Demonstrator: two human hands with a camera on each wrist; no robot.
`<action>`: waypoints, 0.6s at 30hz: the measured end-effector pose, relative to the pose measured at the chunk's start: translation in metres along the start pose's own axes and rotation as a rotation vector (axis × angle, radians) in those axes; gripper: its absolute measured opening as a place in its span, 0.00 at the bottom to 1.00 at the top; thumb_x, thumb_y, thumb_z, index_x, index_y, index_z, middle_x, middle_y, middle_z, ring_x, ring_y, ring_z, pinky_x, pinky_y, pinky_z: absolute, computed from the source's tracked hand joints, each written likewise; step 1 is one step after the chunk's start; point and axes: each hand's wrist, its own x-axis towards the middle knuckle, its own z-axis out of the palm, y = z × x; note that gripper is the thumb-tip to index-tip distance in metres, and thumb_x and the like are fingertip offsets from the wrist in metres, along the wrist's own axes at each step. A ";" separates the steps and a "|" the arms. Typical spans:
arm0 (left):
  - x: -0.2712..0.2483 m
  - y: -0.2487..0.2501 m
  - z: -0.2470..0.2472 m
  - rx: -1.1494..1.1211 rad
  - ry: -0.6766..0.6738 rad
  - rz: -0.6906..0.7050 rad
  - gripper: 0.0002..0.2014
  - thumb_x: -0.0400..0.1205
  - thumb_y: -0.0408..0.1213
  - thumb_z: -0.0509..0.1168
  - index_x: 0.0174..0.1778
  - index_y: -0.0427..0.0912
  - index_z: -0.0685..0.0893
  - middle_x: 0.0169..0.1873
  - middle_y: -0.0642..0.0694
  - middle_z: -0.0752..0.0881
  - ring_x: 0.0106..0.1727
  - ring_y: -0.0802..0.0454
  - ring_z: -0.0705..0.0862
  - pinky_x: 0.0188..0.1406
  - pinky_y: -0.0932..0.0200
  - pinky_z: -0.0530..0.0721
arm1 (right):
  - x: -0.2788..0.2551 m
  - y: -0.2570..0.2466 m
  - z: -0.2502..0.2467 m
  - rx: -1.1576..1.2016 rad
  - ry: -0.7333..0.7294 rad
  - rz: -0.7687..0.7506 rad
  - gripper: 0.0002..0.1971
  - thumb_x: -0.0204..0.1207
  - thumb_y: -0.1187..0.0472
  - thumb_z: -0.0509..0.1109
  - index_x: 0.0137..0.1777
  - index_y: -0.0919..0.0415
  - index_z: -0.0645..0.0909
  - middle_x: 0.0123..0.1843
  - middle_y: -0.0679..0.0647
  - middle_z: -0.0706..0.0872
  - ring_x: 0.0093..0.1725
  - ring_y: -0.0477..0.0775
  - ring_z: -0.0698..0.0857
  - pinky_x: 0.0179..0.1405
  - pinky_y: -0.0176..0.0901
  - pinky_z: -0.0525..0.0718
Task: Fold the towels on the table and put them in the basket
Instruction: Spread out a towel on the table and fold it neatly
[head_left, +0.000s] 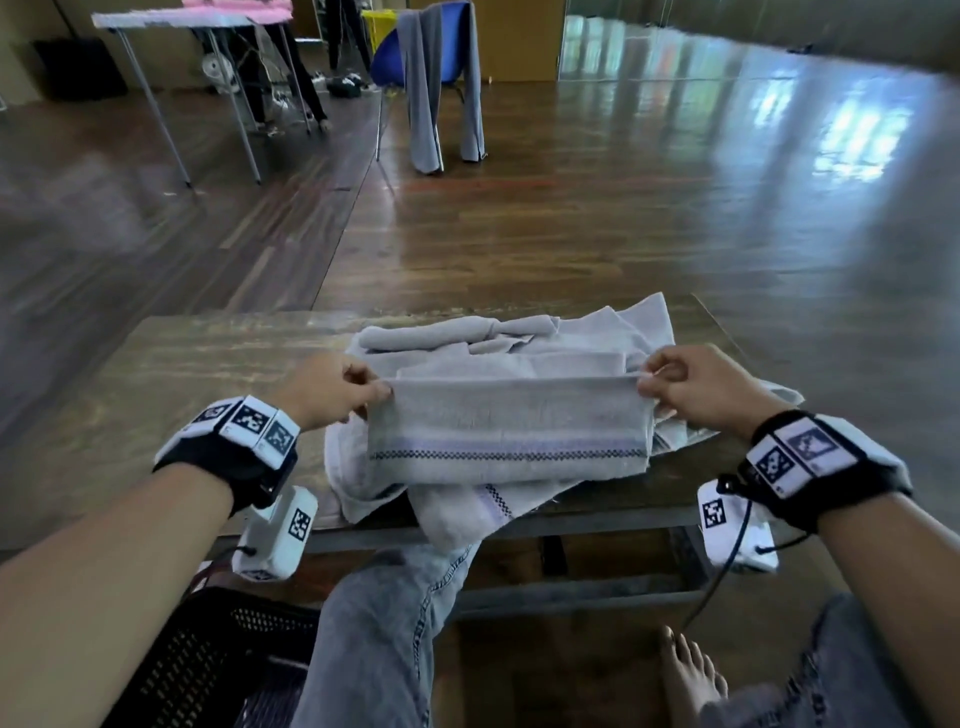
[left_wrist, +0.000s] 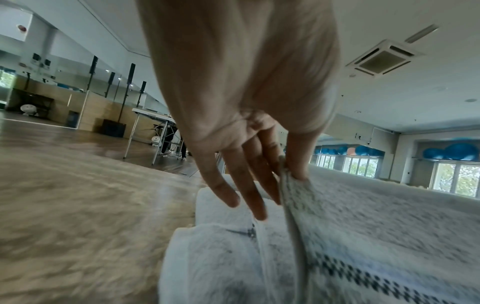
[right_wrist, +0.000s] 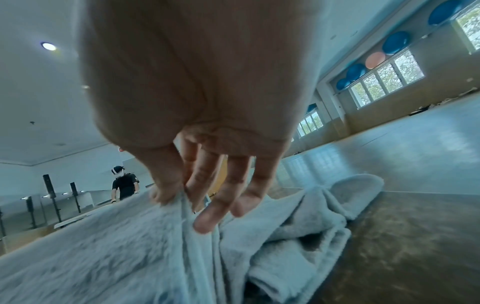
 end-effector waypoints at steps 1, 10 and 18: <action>0.009 0.001 0.000 0.014 0.036 -0.005 0.09 0.81 0.41 0.72 0.41 0.39 0.90 0.34 0.45 0.91 0.37 0.46 0.90 0.44 0.45 0.88 | 0.009 -0.001 0.002 -0.019 0.044 -0.012 0.03 0.79 0.67 0.75 0.45 0.62 0.84 0.38 0.59 0.88 0.31 0.48 0.87 0.29 0.34 0.84; 0.077 -0.009 0.023 0.044 0.138 -0.098 0.07 0.79 0.42 0.74 0.39 0.43 0.91 0.37 0.45 0.90 0.34 0.49 0.83 0.39 0.54 0.81 | 0.069 0.016 0.028 -0.215 0.214 -0.077 0.03 0.77 0.58 0.77 0.43 0.53 0.86 0.42 0.45 0.88 0.46 0.52 0.87 0.51 0.43 0.77; 0.075 -0.012 0.035 0.151 0.047 -0.012 0.08 0.78 0.43 0.75 0.42 0.42 0.93 0.32 0.47 0.90 0.31 0.53 0.85 0.31 0.58 0.80 | 0.064 0.039 0.036 -0.101 0.195 -0.208 0.05 0.76 0.63 0.79 0.46 0.53 0.86 0.43 0.46 0.90 0.39 0.34 0.85 0.36 0.15 0.74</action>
